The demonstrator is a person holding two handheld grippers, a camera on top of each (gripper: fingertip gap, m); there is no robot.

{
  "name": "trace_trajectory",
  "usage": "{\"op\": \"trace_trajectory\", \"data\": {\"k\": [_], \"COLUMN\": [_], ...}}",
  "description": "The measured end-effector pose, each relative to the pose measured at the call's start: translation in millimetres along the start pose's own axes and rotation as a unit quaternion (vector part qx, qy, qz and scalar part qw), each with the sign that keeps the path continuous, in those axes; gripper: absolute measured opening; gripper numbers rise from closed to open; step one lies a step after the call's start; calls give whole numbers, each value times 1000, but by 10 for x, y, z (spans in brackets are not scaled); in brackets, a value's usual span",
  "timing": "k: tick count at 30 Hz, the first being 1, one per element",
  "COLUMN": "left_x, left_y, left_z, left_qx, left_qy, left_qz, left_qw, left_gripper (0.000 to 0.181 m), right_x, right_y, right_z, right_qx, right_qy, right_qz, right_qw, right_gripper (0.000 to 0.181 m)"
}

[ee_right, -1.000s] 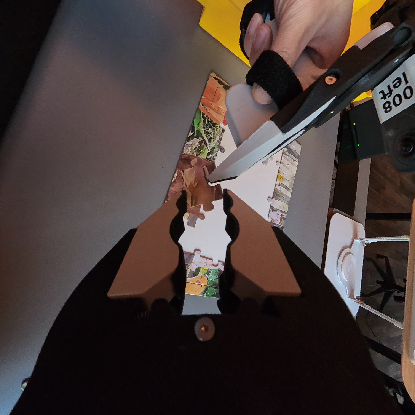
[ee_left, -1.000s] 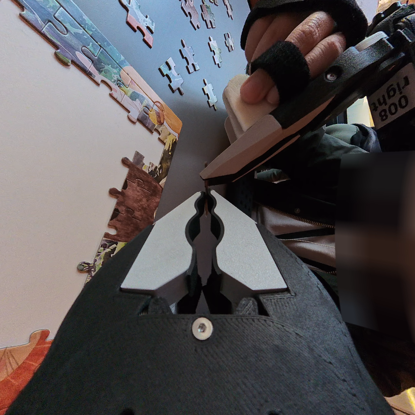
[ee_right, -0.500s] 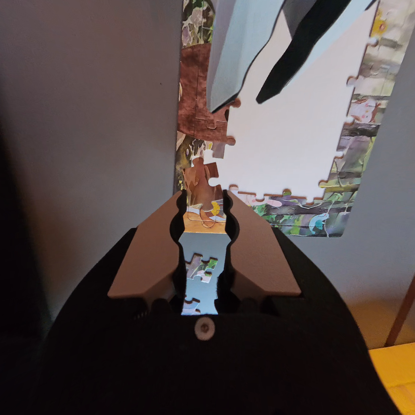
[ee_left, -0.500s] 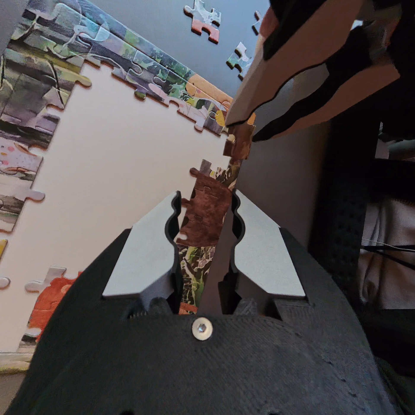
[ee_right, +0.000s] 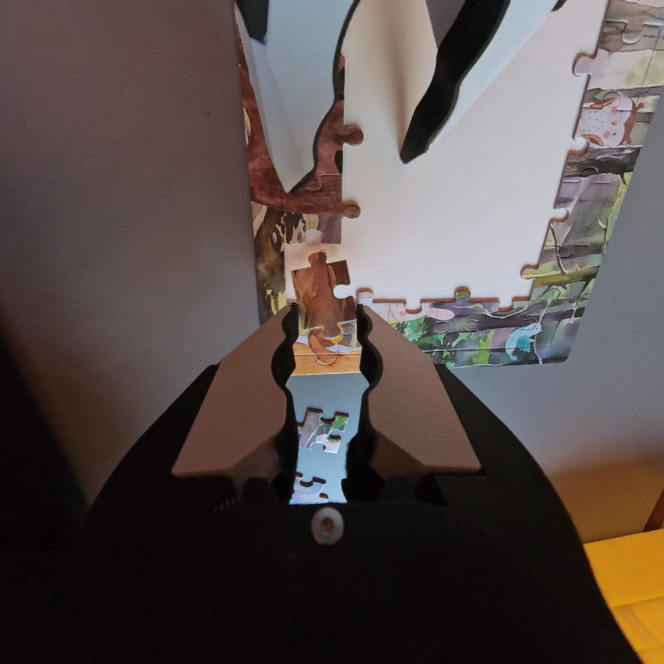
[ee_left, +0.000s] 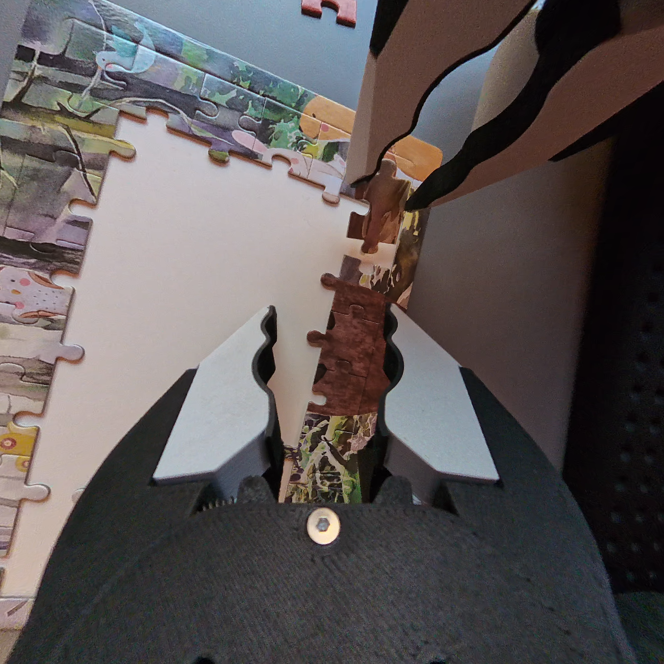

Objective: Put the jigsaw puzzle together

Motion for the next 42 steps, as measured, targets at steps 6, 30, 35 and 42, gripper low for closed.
{"op": "trace_trajectory", "data": {"k": [6, 30, 35, 42], "left_x": [9, 117, 117, 113], "left_y": [-35, -74, -69, -63], "left_z": [19, -16, -5, 7], "left_qx": [6, -6, -7, -8], "left_qy": [27, 82, 77, 73], "left_qz": [11, 69, 79, 90], "left_qw": [1000, 994, 994, 993], "left_gripper": [56, 32, 29, 27], "right_x": [11, 87, 110, 106], "right_y": [20, 71, 83, 110], "right_z": [26, 110, 107, 101], "right_qx": [4, 12, 15, 30], "right_qy": [21, 51, 48, 51], "right_qz": [-8, -23, -18, -16], "right_qw": [1000, 998, 999, 998], "right_gripper": [32, 32, 32, 32]}}
Point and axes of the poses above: each gripper's, where its closed fingertips meet, x out along the fingers, z out of its underside, y = z × x across the jaws, the point moved 9 cm from there along -x, back along the fingers, and after that the axes turned 4 degrees about -y, right-handed, at the moved point
